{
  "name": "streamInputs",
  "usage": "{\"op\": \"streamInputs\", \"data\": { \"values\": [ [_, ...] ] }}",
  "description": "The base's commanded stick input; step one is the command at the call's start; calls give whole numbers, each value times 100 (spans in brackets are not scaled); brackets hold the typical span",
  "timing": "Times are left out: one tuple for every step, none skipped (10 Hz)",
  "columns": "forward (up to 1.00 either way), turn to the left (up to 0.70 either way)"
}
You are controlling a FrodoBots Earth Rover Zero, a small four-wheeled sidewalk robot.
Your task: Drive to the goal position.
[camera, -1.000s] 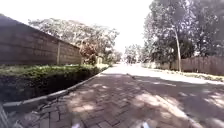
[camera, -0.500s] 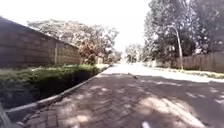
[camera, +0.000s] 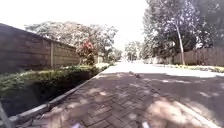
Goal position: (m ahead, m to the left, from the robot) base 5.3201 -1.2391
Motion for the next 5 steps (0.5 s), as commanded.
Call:
{"op": "streamInputs", "data": {
  "values": [
    [70, -35],
    [70, -33],
    [70, -18],
    [70, -2],
    [70, -15]
  ]
}}
